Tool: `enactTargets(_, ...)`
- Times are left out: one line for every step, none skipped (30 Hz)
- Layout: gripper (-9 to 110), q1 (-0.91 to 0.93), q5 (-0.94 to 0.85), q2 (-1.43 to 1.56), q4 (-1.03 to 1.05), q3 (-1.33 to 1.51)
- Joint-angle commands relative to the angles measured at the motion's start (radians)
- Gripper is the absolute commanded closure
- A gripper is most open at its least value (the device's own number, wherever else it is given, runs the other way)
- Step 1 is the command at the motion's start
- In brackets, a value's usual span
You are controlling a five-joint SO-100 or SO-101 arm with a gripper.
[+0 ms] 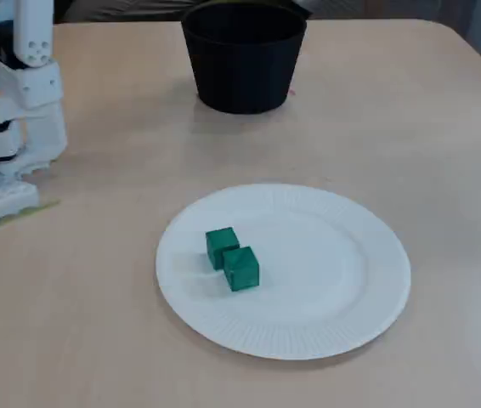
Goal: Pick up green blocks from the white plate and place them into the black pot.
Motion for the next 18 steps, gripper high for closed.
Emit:
enactTargets(104,-0.014,-0.011,-0.015,0.015,-0.055)
enactTargets(104,-0.014,-0.015,-0.026,0.018,-0.055)
enactTargets(104,-0.014,-0.017,-0.037,0.018,-0.055)
enactTargets(104,-0.014,-0.020,-0.046,0.020,-0.055)
enactTargets(104,-0.015,-0.023,-0.055,0.020,-0.055)
enactTargets(104,-0.017,-0.025,-0.064,0.020,-0.055)
enactTargets(104,-0.018,-0.025,-0.075,0.020,-0.055)
enactTargets(104,-0.020,-0.025,-0.081,0.020,-0.055)
enactTargets(101,-0.021,-0.026,-0.084,0.020,-0.052)
enactTargets(95,-0.023,-0.037,-0.084,0.020,-0.049)
enactTargets(89,-0.026,-0.049,-0.083,0.020,-0.048)
enactTargets(82,-0.029,-0.061,-0.078,0.020,-0.044)
enactTargets(77,-0.031,-0.069,-0.074,0.021,-0.044)
enactTargets(73,-0.031,-0.075,-0.071,0.021,-0.048)
enactTargets(71,-0.029,-0.077,-0.067,0.021,-0.049)
enactTargets(70,-0.025,-0.077,-0.064,0.021,-0.049)
enactTargets(69,-0.020,-0.077,-0.061,0.021,-0.049)
enactTargets(68,-0.017,-0.077,-0.055,0.021,-0.046)
